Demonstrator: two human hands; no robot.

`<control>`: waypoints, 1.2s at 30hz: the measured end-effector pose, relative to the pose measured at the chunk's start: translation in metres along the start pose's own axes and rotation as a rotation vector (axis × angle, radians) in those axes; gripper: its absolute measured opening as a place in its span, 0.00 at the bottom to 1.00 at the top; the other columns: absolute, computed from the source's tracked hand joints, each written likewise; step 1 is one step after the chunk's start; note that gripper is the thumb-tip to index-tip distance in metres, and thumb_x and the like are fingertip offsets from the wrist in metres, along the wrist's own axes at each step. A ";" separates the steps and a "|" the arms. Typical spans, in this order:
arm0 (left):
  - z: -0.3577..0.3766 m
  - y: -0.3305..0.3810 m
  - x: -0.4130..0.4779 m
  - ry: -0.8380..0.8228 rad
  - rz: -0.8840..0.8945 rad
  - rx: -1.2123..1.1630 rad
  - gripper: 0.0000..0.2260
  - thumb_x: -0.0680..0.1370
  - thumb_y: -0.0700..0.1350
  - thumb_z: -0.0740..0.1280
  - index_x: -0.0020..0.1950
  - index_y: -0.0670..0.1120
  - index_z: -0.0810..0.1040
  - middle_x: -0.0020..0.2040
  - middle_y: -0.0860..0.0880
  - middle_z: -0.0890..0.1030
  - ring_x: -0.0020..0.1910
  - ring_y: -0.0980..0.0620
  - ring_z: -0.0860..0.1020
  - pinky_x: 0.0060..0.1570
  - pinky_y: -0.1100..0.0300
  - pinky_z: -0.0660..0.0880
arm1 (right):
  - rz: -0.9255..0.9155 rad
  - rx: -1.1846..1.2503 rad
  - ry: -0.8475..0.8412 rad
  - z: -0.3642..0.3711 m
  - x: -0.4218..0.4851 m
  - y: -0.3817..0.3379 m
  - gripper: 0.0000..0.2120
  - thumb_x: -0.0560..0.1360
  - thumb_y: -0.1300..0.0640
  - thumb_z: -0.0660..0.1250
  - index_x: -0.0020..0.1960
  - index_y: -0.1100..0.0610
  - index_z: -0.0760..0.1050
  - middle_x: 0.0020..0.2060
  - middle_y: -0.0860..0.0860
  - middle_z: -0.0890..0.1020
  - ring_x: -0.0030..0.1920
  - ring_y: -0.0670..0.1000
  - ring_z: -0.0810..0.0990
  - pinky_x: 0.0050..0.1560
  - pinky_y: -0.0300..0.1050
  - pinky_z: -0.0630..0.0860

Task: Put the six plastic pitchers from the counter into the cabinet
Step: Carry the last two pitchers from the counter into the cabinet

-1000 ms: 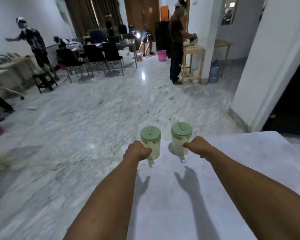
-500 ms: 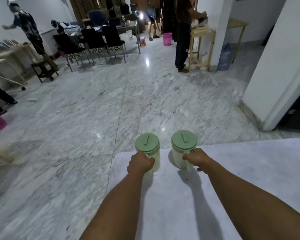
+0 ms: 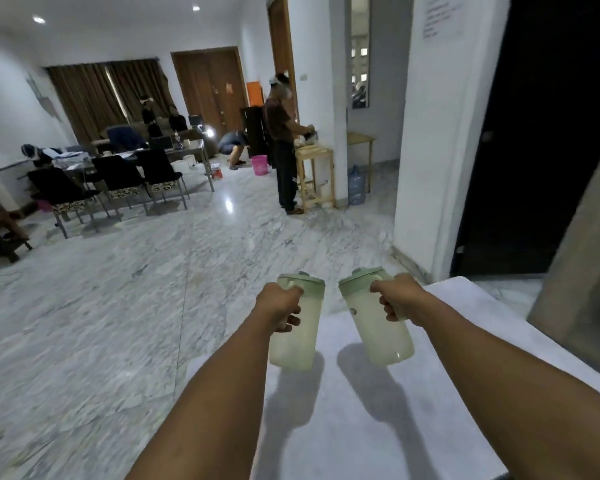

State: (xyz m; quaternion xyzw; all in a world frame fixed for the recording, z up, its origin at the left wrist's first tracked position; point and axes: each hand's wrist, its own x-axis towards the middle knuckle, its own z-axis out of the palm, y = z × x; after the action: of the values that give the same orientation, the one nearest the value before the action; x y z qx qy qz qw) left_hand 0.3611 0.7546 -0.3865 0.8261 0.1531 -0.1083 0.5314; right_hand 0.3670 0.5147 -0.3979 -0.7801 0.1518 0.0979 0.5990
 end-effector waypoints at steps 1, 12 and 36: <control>0.011 0.009 -0.015 -0.028 0.038 -0.036 0.17 0.80 0.53 0.67 0.54 0.38 0.73 0.45 0.40 0.80 0.34 0.43 0.81 0.38 0.52 0.79 | -0.019 0.018 0.043 -0.019 -0.021 0.002 0.09 0.75 0.59 0.67 0.45 0.58 0.66 0.28 0.54 0.66 0.25 0.51 0.63 0.30 0.43 0.63; 0.198 0.126 -0.221 -0.629 0.165 -0.147 0.12 0.80 0.53 0.55 0.49 0.44 0.69 0.33 0.47 0.70 0.30 0.48 0.71 0.33 0.60 0.72 | -0.040 0.157 0.659 -0.263 -0.281 0.057 0.22 0.77 0.38 0.61 0.43 0.57 0.73 0.30 0.54 0.74 0.26 0.52 0.69 0.28 0.41 0.66; 0.703 0.233 -0.678 -1.273 0.540 -0.095 0.13 0.82 0.48 0.57 0.52 0.44 0.80 0.51 0.45 0.83 0.50 0.45 0.81 0.55 0.50 0.74 | -0.024 0.346 1.367 -0.709 -0.695 0.263 0.15 0.80 0.50 0.54 0.51 0.58 0.75 0.39 0.56 0.85 0.41 0.56 0.84 0.45 0.49 0.73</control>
State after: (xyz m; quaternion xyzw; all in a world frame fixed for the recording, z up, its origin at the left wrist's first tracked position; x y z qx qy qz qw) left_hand -0.1952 -0.0700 -0.2475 0.5869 -0.3947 -0.4292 0.5618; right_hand -0.3968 -0.1483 -0.2164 -0.5621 0.4990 -0.4462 0.4857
